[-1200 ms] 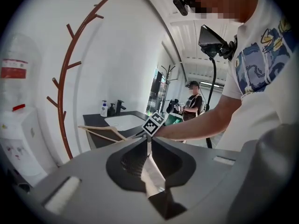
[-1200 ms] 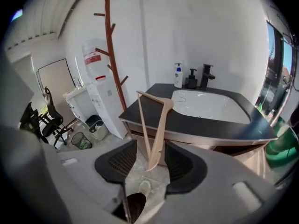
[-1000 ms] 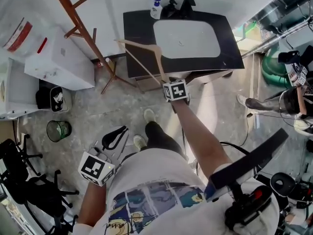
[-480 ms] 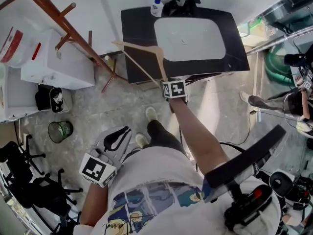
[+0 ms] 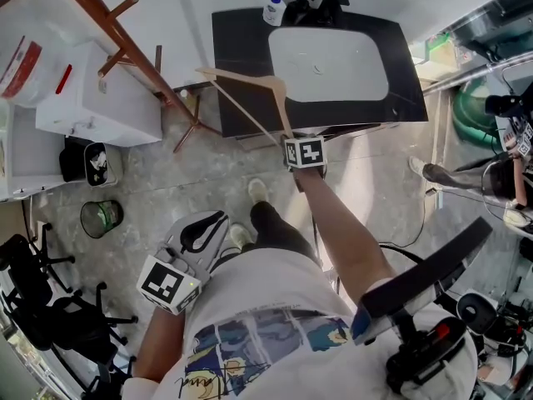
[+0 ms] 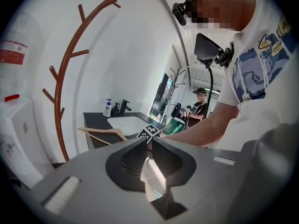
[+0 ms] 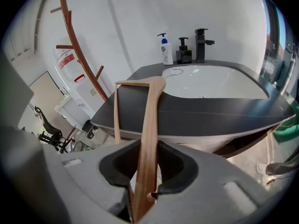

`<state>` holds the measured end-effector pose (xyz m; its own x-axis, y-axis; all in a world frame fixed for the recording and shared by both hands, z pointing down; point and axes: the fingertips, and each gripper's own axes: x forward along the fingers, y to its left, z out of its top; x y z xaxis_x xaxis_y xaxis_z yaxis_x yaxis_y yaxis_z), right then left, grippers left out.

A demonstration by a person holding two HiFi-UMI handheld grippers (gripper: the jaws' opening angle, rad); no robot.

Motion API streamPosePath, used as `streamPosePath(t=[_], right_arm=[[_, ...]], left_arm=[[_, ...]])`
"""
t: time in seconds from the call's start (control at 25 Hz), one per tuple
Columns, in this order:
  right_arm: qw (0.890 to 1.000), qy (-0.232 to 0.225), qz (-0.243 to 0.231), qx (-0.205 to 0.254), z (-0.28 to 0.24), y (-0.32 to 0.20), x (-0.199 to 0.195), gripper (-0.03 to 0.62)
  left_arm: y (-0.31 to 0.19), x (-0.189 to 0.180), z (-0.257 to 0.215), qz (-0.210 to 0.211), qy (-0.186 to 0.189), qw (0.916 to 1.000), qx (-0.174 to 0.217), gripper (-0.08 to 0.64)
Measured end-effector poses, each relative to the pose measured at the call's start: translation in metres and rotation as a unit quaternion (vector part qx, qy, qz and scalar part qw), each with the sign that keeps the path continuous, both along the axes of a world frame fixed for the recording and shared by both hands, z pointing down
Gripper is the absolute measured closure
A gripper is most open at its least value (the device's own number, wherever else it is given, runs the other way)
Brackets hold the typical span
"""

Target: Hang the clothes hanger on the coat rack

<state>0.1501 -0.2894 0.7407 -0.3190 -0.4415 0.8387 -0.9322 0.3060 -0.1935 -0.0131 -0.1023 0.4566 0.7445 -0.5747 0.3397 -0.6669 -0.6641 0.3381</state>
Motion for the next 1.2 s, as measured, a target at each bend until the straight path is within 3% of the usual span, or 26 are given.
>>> streamPosePath(t=[0.64, 1.2], right_arm=[[0.992, -0.005, -0.059, 0.111, -0.062, -0.009, -0.003, 0.503], [0.972, 0.014, -0.125, 0.199, -0.13, -0.007, -0.006, 0.538]], left_arm=[[0.02, -0.004, 0.0, 0.007, 0.0, 1.0, 0.007, 0.525], [0.026, 0.002, -0.006, 0.013, 0.005, 0.9996, 0.023, 0.526]])
